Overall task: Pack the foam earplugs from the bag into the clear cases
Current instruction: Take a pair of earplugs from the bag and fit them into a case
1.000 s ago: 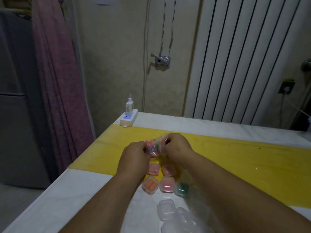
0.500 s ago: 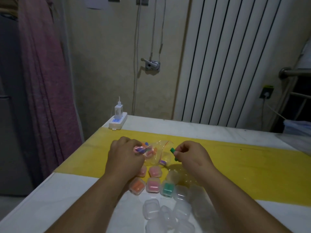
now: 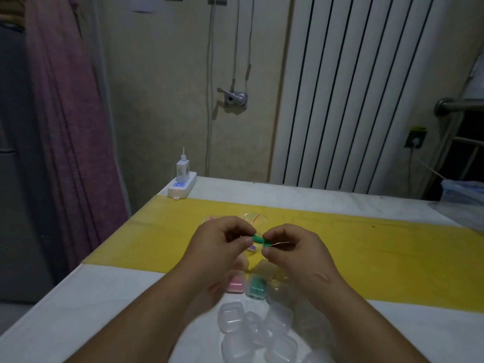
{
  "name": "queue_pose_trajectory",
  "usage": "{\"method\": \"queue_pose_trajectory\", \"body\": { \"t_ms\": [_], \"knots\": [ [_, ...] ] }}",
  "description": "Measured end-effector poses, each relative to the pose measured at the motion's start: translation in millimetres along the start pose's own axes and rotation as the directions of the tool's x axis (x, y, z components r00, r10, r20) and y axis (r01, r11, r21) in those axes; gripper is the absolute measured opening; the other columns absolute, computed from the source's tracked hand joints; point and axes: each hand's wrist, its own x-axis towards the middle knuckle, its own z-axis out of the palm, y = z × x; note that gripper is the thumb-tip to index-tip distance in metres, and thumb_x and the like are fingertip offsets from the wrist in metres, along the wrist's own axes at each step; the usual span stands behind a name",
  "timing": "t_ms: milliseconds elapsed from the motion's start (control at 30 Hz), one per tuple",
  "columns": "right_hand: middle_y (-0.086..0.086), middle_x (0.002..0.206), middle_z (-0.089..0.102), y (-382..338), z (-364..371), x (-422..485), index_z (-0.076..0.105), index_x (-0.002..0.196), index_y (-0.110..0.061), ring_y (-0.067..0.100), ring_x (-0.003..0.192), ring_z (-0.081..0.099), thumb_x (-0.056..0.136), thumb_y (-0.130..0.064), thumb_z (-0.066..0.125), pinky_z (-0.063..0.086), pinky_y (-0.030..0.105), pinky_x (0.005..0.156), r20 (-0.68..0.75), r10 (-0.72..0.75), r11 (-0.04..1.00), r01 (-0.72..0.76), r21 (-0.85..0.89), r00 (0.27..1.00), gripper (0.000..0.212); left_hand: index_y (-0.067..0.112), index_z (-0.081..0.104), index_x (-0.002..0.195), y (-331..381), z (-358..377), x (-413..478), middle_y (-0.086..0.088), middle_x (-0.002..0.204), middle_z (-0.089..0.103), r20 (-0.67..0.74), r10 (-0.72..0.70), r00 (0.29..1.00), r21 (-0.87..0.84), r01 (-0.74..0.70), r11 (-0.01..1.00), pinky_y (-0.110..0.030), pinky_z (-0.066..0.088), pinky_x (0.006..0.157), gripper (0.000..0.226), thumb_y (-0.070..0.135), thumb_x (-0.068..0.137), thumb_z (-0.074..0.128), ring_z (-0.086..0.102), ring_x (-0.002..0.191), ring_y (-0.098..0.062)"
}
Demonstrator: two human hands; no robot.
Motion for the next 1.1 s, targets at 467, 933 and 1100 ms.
{"method": "queue_pose_trajectory", "body": {
  "t_ms": [467, 933, 1100],
  "knots": [
    [0.0, 0.08, 0.073, 0, 3, -2, 0.069, 0.079, -0.025, 0.022, 0.079, 0.071, 0.083, 0.0, 0.065, 0.058, 0.038, 0.077, -0.115, -0.001, 0.995, 0.012, 0.099, 0.993, 0.026, 0.009, 0.07, 0.079, -1, 0, 0, 0.001, 0.069, 0.071, 0.063, -0.175, 0.983, -0.144, 0.182, 0.973, -0.026, 0.058, 0.062, 0.019, -0.01, 0.075, 0.074, 0.067, 0.066, -0.013],
    [-0.008, 0.077, 0.072, 7, 10, -1, 0.07, 0.078, -0.026, 0.004, 0.07, 0.064, 0.083, -0.009, 0.071, 0.056, 0.038, 0.075, -0.042, -0.046, 0.998, 0.048, 0.038, 0.998, 0.017, 0.004, 0.067, 0.087, -1, -2, -2, -0.004, 0.075, 0.072, 0.094, -0.175, 0.98, -0.256, 0.193, 0.947, -0.044, 0.059, 0.074, 0.021, -0.013, 0.076, 0.071, 0.069, 0.071, -0.019],
    [0.002, 0.076, 0.073, 9, 11, -1, 0.068, 0.079, -0.025, 0.025, 0.074, 0.071, 0.082, -0.005, 0.071, 0.058, 0.049, 0.076, -0.059, -0.013, 0.999, 0.015, 0.028, 0.998, 0.02, 0.007, 0.067, 0.084, 1, -4, -1, -0.005, 0.072, 0.067, 0.105, -0.151, 0.983, -0.176, 0.168, 0.97, -0.033, 0.056, 0.064, 0.019, -0.009, 0.076, 0.073, 0.063, 0.064, -0.016]
  ]
}}
